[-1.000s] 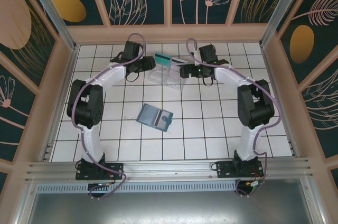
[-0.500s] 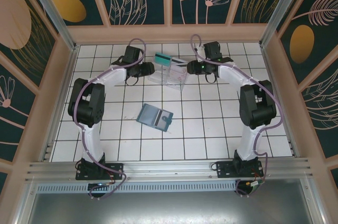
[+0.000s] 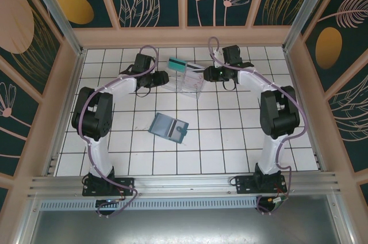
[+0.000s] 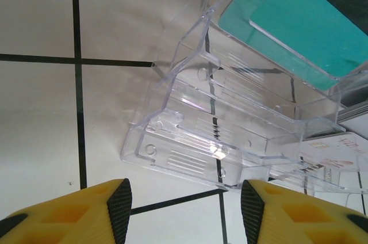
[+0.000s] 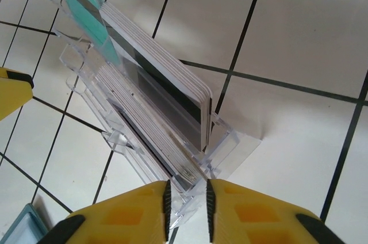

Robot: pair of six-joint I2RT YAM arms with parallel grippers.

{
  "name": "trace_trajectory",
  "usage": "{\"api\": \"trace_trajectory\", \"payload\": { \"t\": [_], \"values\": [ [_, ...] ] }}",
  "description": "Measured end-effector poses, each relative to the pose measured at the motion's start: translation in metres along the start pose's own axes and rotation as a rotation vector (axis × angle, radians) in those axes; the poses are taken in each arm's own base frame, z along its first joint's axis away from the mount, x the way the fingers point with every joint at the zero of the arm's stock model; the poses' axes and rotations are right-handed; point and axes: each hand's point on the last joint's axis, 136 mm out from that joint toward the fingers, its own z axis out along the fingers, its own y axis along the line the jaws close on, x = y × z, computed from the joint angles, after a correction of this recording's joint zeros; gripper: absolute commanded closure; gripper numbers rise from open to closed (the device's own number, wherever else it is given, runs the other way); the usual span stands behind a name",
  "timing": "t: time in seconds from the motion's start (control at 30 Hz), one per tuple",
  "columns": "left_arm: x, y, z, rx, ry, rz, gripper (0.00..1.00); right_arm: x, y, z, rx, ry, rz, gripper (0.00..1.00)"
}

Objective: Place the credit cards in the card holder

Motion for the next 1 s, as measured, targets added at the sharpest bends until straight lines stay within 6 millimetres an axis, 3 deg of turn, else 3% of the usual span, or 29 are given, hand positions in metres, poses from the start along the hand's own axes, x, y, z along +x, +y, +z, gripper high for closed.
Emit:
{"api": "trace_trajectory", "payload": {
  "t": [0.27, 1.0],
  "values": [
    [-0.002, -0.003, 0.000, 0.014, -0.005, 0.002, 0.45, 0.000, -0.002, 0.010, -0.010, 0.011, 0.008, 0.75],
    [0.001, -0.005, 0.001, 0.037, 0.002, -0.013, 0.46, -0.002, -0.006, 0.013, -0.007, 0.004, 0.008, 0.75]
  ]
}}
